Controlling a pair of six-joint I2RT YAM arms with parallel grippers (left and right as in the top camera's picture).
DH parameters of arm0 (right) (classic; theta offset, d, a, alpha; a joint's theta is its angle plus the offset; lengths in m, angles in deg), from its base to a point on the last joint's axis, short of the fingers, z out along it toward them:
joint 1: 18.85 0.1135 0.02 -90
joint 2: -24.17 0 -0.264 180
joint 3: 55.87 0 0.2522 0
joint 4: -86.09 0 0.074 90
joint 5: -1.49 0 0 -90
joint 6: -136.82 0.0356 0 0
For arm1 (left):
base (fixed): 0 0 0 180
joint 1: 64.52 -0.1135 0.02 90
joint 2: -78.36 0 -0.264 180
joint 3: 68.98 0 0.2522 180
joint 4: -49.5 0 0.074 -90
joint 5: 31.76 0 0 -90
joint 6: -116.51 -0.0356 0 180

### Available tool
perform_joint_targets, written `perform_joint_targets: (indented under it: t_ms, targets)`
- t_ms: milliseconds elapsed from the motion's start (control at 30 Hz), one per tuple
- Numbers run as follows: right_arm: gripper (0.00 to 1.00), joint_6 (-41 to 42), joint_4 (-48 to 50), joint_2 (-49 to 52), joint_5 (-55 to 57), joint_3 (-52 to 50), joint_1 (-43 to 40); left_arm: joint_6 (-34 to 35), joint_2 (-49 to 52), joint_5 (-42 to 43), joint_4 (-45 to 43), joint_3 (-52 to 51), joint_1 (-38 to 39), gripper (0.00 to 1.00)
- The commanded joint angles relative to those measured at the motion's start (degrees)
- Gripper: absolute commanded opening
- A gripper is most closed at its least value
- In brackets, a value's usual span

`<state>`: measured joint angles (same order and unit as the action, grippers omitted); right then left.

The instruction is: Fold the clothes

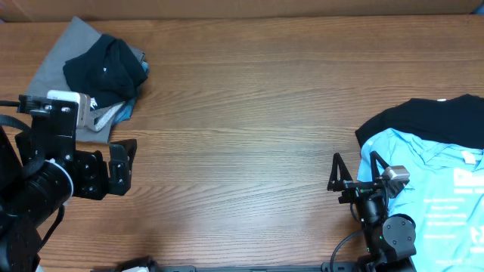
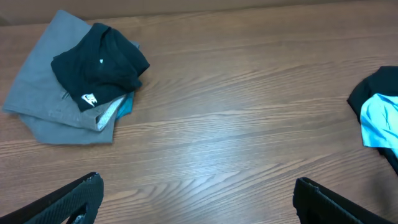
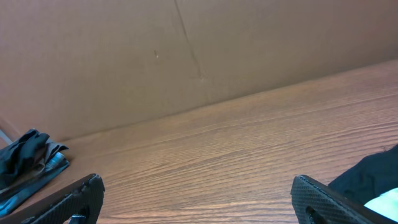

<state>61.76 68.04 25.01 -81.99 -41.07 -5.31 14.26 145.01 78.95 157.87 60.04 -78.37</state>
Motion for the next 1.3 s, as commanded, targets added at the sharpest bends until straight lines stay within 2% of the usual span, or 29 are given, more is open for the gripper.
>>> perform_joint_targets:
  t_ms: [0,700,900,1000,1067,1267]
  targets:
    - [1.0,0.11,0.37,-0.68,-0.17,-0.59,-0.02,-0.87,-0.02,-0.37,-0.11,-0.13,0.37,1.0]
    - [1.0,0.11,0.37,-0.68,-0.17,-0.59,-0.02,-0.87,-0.33,-0.35,-0.13,-0.15,0.81,1.0]
    - [1.0,0.11,0.37,-0.68,-0.17,-0.59,-0.02,-1.33,-2.34,-0.63,-0.24,-2.19,5.55,1.0]
    - [1.0,0.11,0.37,-0.68,-0.17,-0.59,-0.02,-3.17,-6.1,-2.03,-5.88,-7.78,7.37,1.0]
    - [1.0,0.11,0.37,-0.68,-0.17,-0.59,-0.02,-3.17,-9.9,-1.77,-12.85,-14.36,7.91,1.0]
    - [1.0,0.11,0.37,-0.68,-0.17,-0.59,-0.02,-3.17,-24.06,-1.68,-40.02,-40.81,9.77,1.0]
